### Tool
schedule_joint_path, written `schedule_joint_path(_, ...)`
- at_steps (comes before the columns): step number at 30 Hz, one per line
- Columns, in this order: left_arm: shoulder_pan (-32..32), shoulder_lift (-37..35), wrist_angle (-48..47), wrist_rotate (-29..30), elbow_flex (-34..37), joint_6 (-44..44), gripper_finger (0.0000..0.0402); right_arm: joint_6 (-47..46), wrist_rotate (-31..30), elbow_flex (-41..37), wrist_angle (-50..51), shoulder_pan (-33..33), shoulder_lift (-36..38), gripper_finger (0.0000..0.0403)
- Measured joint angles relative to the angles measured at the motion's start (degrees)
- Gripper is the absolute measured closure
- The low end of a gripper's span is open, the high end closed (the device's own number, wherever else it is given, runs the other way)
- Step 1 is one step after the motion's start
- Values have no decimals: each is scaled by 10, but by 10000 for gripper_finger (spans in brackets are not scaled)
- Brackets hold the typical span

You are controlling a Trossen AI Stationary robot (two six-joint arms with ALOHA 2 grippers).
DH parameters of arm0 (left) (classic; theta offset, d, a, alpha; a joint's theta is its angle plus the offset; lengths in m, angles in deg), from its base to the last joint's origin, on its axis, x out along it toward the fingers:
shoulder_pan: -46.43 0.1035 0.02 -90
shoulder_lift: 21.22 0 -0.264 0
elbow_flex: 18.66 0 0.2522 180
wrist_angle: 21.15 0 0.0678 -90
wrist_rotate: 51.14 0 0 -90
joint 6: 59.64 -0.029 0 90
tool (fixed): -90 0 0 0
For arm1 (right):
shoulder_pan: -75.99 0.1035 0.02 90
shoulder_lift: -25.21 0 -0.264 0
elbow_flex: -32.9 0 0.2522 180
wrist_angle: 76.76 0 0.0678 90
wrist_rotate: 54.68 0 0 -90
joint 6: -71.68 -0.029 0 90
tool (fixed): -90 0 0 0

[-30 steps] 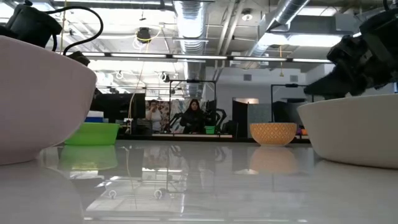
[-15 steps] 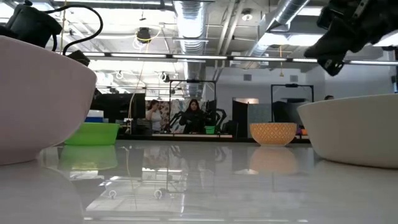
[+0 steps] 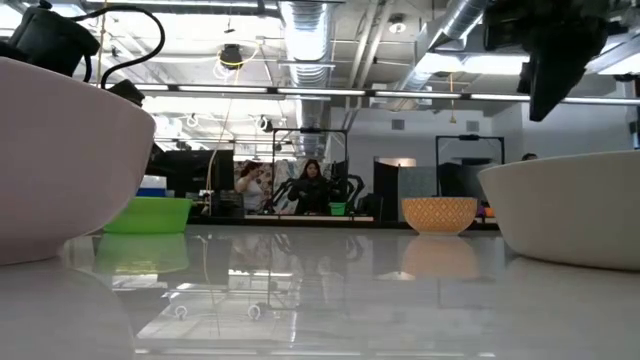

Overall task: Nest bowls inside each other by size order
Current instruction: Stack the gray bowl on top of the white bowl

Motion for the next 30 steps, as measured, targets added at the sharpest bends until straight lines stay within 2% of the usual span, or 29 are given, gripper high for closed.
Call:
schedule_joint_path(6, 0, 0, 0, 0, 0, 1, 244, -4, -1, 54, 29, 11, -96, 232)
schedule_joint_path(10, 0, 0, 0, 0, 0, 3, 244, -5, 5, 63, 67, 8, -140, 169)
schedule_joint_path(13, 0, 0, 0, 0, 0, 3, 244, -5, 9, 63, 102, 7, -166, 138)
schedule_joint_path(24, 0, 0, 0, 0, 0, 4, 244, -3, -31, 62, 110, 16, -178, 126)
schedule_joint_path(30, 0, 0, 0, 0, 0, 4, 244, 0, -32, 10, 34, 16, -177, 127)
